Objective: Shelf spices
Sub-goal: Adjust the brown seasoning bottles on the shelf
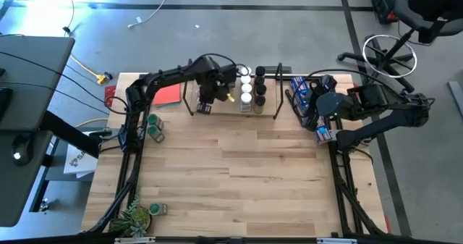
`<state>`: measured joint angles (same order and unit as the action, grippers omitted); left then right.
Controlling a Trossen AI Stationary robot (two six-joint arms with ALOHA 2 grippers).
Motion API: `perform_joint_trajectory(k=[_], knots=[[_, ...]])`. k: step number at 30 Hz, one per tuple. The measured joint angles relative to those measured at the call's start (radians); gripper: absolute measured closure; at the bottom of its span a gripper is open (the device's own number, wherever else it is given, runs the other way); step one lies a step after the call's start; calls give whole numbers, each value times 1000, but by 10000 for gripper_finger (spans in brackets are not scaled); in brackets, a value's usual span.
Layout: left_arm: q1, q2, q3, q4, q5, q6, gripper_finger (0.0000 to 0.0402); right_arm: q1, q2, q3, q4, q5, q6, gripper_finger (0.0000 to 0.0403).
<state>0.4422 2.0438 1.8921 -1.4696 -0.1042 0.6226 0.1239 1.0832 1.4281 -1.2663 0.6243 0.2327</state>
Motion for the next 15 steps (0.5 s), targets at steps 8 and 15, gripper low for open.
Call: perform_joint_trajectory(k=[8,15], knots=[[-13,0,-86,0,-79,9,401,0,0,0,0,0,2,206],[-10,0,-96,-6,-89,7,401,0,0,0,0,0,2,206]])
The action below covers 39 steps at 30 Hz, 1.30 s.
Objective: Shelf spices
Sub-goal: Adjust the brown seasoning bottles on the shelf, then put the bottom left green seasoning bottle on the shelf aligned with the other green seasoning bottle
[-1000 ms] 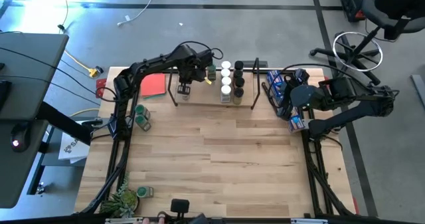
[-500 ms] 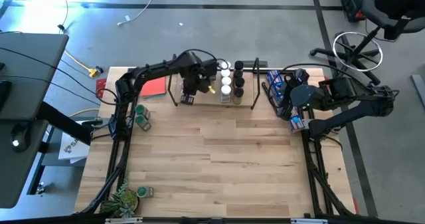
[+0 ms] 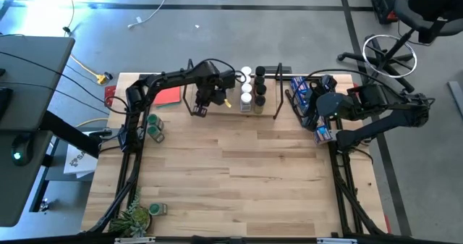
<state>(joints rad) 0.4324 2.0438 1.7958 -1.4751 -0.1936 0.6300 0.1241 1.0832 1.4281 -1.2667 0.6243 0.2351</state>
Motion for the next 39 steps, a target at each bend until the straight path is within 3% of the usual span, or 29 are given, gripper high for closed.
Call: perform_joint_trajectory(k=[20,30,33,39], knots=[[32,0,0,-99,-50,-54,401,0,0,0,0,0,0,206],[29,-96,82,-10,-114,-186,401,0,0,0,1,0,-15,206],[25,-156,95,72,-91,-235,401,0,0,0,2,5,-19,206],[22,-247,95,231,56,-305,401,0,0,0,14,8,-19,206]])
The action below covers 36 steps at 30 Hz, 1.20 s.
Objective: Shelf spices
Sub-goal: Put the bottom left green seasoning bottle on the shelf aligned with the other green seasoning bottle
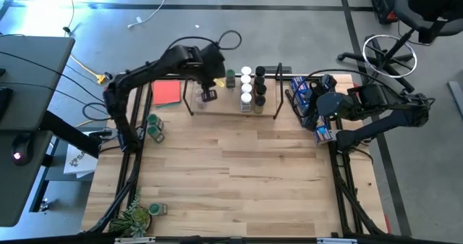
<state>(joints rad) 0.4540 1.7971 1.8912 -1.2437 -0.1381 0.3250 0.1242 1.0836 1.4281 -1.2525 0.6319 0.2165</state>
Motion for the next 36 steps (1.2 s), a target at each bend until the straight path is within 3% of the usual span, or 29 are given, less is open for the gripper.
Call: perform_joint_trajectory(k=[8,17,19,23,28,32,36], knots=[[-75,-98,0,4,-2,-201,401,0,0,0,3,0,0,206],[-146,-154,-1,-325,-26,-642,400,0,0,0,112,1,-83,206],[-156,-177,-14,-322,-36,-740,394,0,0,0,128,1,-102,206],[-167,-246,-67,-326,29,-869,359,0,0,0,135,1,-113,206],[-204,-356,-226,-322,81,-1072,290,0,0,0,134,-10,-128,206],[-289,-438,-369,-326,208,-1221,240,0,0,0,134,-13,-147,206],[-427,-475,-474,-327,357,-1350,217,0,0,0,140,-14,-184,206]])
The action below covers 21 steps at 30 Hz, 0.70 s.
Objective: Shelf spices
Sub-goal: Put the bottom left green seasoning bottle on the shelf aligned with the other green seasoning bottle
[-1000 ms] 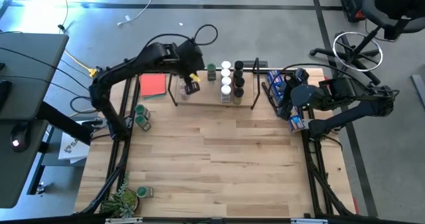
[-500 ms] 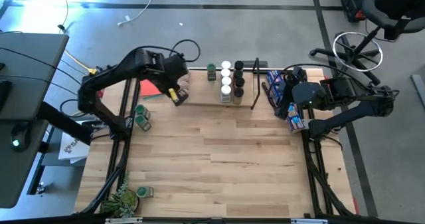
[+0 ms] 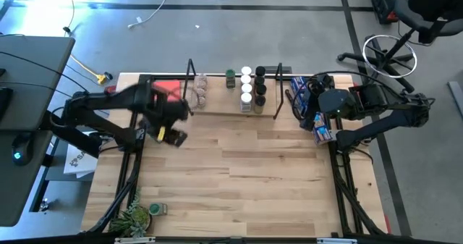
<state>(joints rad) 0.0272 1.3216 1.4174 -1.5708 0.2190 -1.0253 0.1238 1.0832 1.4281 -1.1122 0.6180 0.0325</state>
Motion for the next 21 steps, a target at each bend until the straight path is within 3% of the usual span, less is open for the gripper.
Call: perform_joint_trajectory(k=[5,12,16,21], knots=[[-213,4,-41,16,132,-149,214,0,0,-3,45,-1,-54,206],[-545,8,-41,136,240,-93,224,0,3,-4,122,-58,-86,206],[-711,14,-42,236,186,-13,224,0,4,-4,157,-73,-84,206],[-825,22,-70,277,-8,54,224,0,4,-4,187,-62,-31,206]])
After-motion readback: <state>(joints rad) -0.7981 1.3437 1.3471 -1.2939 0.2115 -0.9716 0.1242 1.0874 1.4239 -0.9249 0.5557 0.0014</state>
